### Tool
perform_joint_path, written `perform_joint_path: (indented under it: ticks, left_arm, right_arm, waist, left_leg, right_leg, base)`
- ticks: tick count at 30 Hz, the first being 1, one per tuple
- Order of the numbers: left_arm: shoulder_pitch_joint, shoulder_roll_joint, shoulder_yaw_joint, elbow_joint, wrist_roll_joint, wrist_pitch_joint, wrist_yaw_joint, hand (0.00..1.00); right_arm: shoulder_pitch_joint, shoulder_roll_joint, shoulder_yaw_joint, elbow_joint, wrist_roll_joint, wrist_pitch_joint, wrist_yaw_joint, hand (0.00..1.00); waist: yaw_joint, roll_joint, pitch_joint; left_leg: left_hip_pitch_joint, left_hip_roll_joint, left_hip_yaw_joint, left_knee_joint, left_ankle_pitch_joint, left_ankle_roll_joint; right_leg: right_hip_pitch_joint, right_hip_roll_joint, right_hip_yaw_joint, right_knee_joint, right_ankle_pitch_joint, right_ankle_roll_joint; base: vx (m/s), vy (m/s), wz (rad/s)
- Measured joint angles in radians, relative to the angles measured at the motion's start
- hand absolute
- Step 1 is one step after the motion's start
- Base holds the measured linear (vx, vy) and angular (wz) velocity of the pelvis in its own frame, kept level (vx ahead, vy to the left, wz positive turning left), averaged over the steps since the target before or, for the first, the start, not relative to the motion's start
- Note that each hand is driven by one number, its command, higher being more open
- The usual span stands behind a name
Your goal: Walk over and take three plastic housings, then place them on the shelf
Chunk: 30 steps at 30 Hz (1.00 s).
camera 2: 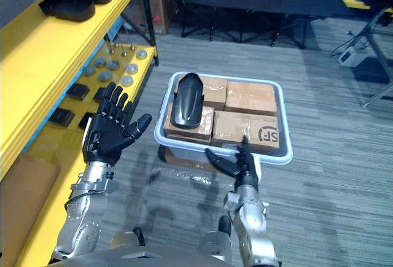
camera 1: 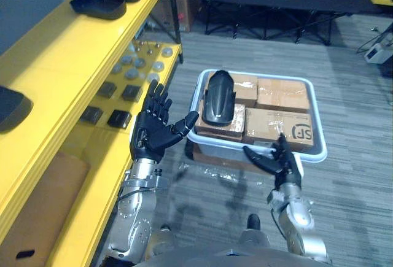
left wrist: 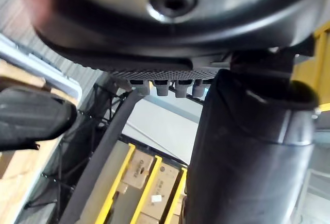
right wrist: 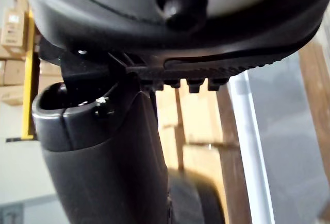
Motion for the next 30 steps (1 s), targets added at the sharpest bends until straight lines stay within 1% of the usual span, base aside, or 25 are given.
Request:
perform_joint_path:
  ticks: [1, 2, 3, 4, 5, 7, 9, 11, 12, 13, 16, 17, 18, 19, 21, 24, 25, 26, 27, 28, 30]
  left_arm:
    - [-0.012, 0.0, 0.0, 0.0, 0.008, 0.001, 0.0, 1.0]
    - [-0.035, 0.0, 0.003, 0.0, 0.031, 0.001, 0.0, 1.0]
    - [-0.057, -0.005, 0.003, 0.0, 0.036, 0.003, -0.004, 1.0]
    - [-0.065, -0.007, 0.003, -0.001, 0.036, 0.003, -0.007, 1.0]
    - [-0.081, -0.007, 0.003, -0.003, 0.035, 0.006, -0.017, 1.0]
    - [-0.114, -0.001, -0.012, -0.005, 0.035, 0.013, -0.032, 1.0]
    - [-0.136, 0.016, -0.03, -0.004, 0.034, 0.025, -0.055, 1.0]
    - [-0.141, 0.031, -0.037, -0.004, 0.03, 0.031, -0.081, 1.0]
    - [-0.151, 0.054, -0.057, 0.005, 0.031, 0.046, -0.094, 1.0]
    - [-0.159, 0.055, -0.066, 0.017, 0.03, 0.047, -0.1, 1.0]
    - [-0.195, 0.062, -0.092, 0.077, 0.029, 0.048, -0.11, 1.0]
    - [-0.222, 0.062, -0.101, 0.107, 0.029, 0.049, -0.11, 1.0]
    - [-0.232, 0.061, -0.108, 0.116, 0.029, 0.049, -0.11, 1.0]
    - [-0.257, 0.055, -0.125, 0.138, 0.025, 0.049, -0.11, 1.0]
    - [-0.262, 0.052, -0.134, 0.148, 0.022, 0.05, -0.108, 1.0]
    - [-0.267, 0.044, -0.152, 0.191, 0.022, 0.051, -0.099, 1.0]
    - [-0.272, 0.043, -0.158, 0.201, 0.022, 0.051, -0.096, 1.0]
    - [-0.288, 0.036, -0.171, 0.226, 0.022, 0.051, -0.09, 1.0]
    - [-0.295, 0.033, -0.179, 0.243, 0.022, 0.052, -0.085, 1.0]
    - [-0.296, 0.032, -0.18, 0.251, 0.022, 0.052, -0.085, 1.0]
    - [-0.296, 0.031, -0.184, 0.278, 0.014, 0.052, -0.082, 1.0]
  right_arm:
    - [-0.049, -0.01, -0.038, 0.025, 0.002, -0.002, -0.024, 1.0]
    - [-0.149, -0.04, -0.097, 0.075, 0.006, -0.003, -0.074, 1.0]
    - [-0.247, -0.079, -0.139, 0.119, 0.011, -0.003, -0.122, 1.0]
    - [-0.294, -0.099, -0.153, 0.139, 0.013, -0.003, -0.141, 1.0]
    - [-0.374, -0.141, -0.163, 0.177, 0.03, -0.007, -0.169, 1.0]
    - [-0.482, -0.218, -0.173, 0.243, 0.039, -0.02, -0.199, 1.0]
    - [-0.553, -0.267, -0.168, 0.282, 0.085, -0.03, -0.199, 1.0]
    - [-0.591, -0.291, -0.146, 0.308, 0.103, -0.032, -0.189, 1.0]
    - [-0.639, -0.319, -0.11, 0.376, 0.118, -0.033, -0.17, 1.0]
    - [-0.655, -0.327, -0.101, 0.405, 0.118, -0.033, -0.159, 1.0]
    - [-0.745, -0.341, -0.061, 0.506, 0.119, -0.033, -0.111, 1.0]
    - [-0.779, -0.366, -0.037, 0.532, 0.118, -0.033, -0.092, 1.0]
    - [-0.797, -0.378, -0.027, 0.54, 0.118, -0.033, -0.085, 1.0]
    - [-0.842, -0.41, -0.007, 0.564, 0.116, -0.034, -0.07, 1.0]
    - [-0.89, -0.428, 0.017, 0.588, 0.114, -0.035, -0.063, 1.0]
    - [-0.982, -0.461, 0.057, 0.639, 0.11, -0.035, -0.058, 1.0]
    - [-0.995, -0.472, 0.065, 0.648, 0.11, -0.035, -0.057, 1.0]
    - [-1.016, -0.495, 0.075, 0.668, 0.11, -0.033, -0.051, 1.0]
    - [-1.035, -0.512, 0.094, 0.692, 0.109, -0.03, -0.049, 1.0]
    - [-1.046, -0.515, 0.102, 0.705, 0.107, -0.029, -0.048, 1.0]
    - [-1.088, -0.52, 0.124, 0.758, 0.1, 0.005, -0.051, 1.0]
  waist:
    - [0.001, 0.007, 0.015]
    - [0.004, 0.02, 0.046]
    - [0.009, 0.029, 0.076]
    - [0.011, 0.028, 0.088]
    - [0.017, 0.03, 0.117]
    - [0.035, 0.029, 0.148]
    - [0.059, 0.023, 0.181]
    - [0.06, 0.023, 0.197]
    - [0.077, 0.021, 0.2]
    - [0.087, 0.021, 0.201]
    - [0.102, 0.024, 0.208]
    - [0.109, 0.03, 0.22]
    - [0.108, 0.035, 0.223]
    - [0.111, 0.045, 0.242]
    - [0.114, 0.046, 0.252]
    - [0.115, 0.062, 0.278]
    - [0.12, 0.065, 0.281]
    - [0.13, 0.075, 0.287]
    - [0.136, 0.076, 0.287]
    - [0.135, 0.077, 0.288]
    - [0.138, 0.08, 0.289]
  left_leg:
    - [-0.021, 0.002, -0.013, 0.002, 0.011, -0.003]
    - [-0.055, 0.009, -0.033, 0.001, 0.032, -0.007]
    - [-0.079, 0.017, -0.049, -0.008, 0.055, -0.009]
    - [-0.085, 0.019, -0.055, -0.019, 0.069, -0.011]
    - [-0.09, 0.022, -0.067, -0.043, 0.091, -0.013]
    - [-0.116, 0.023, -0.089, -0.073, 0.118, -0.017]
    - [-0.124, 0.023, -0.095, -0.099, 0.142, -0.018]
    - [-0.137, 0.02, -0.114, -0.101, 0.147, -0.018]
    - [-0.148, 0.018, -0.119, -0.101, 0.151, -0.018]
    - [-0.149, 0.017, -0.118, -0.101, 0.153, -0.017]
    - [-0.154, 0.017, -0.123, -0.101, 0.153, -0.017]
    - [-0.159, 0.016, -0.128, -0.101, 0.155, -0.016]
    - [-0.17, 0.014, -0.135, -0.101, 0.158, -0.016]
    - [-0.183, 0.013, -0.15, -0.103, 0.166, -0.015]
    - [-0.188, 0.011, -0.151, -0.121, 0.179, -0.016]
    - [-0.188, 0.011, -0.161, -0.134, 0.19, -0.015]
    - [-0.188, 0.011, -0.161, -0.135, 0.191, -0.015]
    - [-0.188, 0.008, -0.161, -0.137, 0.194, -0.012]
    - [-0.187, 0.0, -0.161, -0.146, 0.201, -0.008]
    - [-0.188, -0.004, -0.163, -0.151, 0.205, -0.007]
    - [-0.187, -0.012, -0.168, -0.152, 0.208, -0.005]
  right_leg:
    - [-0.011, 0.004, -0.011, -0.003, 0.008, -0.003]
    - [-0.032, 0.015, -0.028, -0.006, 0.021, -0.011]
    - [-0.048, 0.027, -0.041, -0.008, 0.032, -0.021]
    - [-0.054, 0.032, -0.045, -0.013, 0.038, -0.026]
    - [-0.054, 0.041, -0.058, -0.029, 0.051, -0.035]
    - [-0.073, 0.05, -0.076, -0.04, 0.06, -0.043]
    - [-0.086, 0.053, -0.083, -0.04, 0.065, -0.047]
    - [-0.086, 0.053, -0.096, -0.04, 0.065, -0.047]
    - [-0.095, 0.053, -0.099, -0.039, 0.066, -0.047]
    - [-0.096, 0.052, -0.098, -0.039, 0.066, -0.047]
    - [-0.098, 0.052, -0.102, -0.038, 0.066, -0.046]
    - [-0.099, 0.051, -0.109, -0.036, 0.066, -0.046]
    - [-0.103, 0.051, -0.118, -0.036, 0.066, -0.046]
    - [-0.107, 0.051, -0.131, -0.034, 0.066, -0.046]
    - [-0.121, 0.051, -0.131, -0.03, 0.066, -0.046]
    - [-0.129, 0.05, -0.139, -0.012, 0.066, -0.046]
    - [-0.132, 0.049, -0.139, -0.008, 0.065, -0.046]
    - [-0.137, 0.044, -0.14, 0.003, 0.064, -0.046]
    - [-0.139, 0.038, -0.142, 0.004, 0.064, -0.046]
    - [-0.14, 0.035, -0.145, 0.004, 0.064, -0.045]
    - [-0.142, 0.026, -0.15, 0.02, 0.059, -0.042]
  base:
    - [-0.13, -0.053, 0.5]
    - [-0.15, -0.08, 0.34]
    - [-0.15, -0.089, 0.27]
    - [-0.12, -0.089, 0.21]
    - [-0.11, -0.085, 0.21]
    - [-0.11, -0.066, 0.22]
    - [-0.06, -0.025, 0.14]
    - [-0.03, -0.01, 0.2]
    - [-0.01, 0.003, 0.15]
    - [0.01, 0.007, 0.07]
    - [0.01, 0.0, 0.04]
    - [-0.02, -0.005, 0.11]
    - [-0.03, -0.006, 0.25]
    - [-0.02, -0.005, 0.22]
    - [-0.02, -0.01, 0.1]
    - [-0.01, -0.015, 0.06]
    - [-0.01, -0.001, 0.03]
    - [-0.02, 0.004, 0.04]
    - [-0.02, 0.006, 0.08]
    - [-0.03, 0.007, 0.09]
    - [-0.03, 0.004, 0.11]
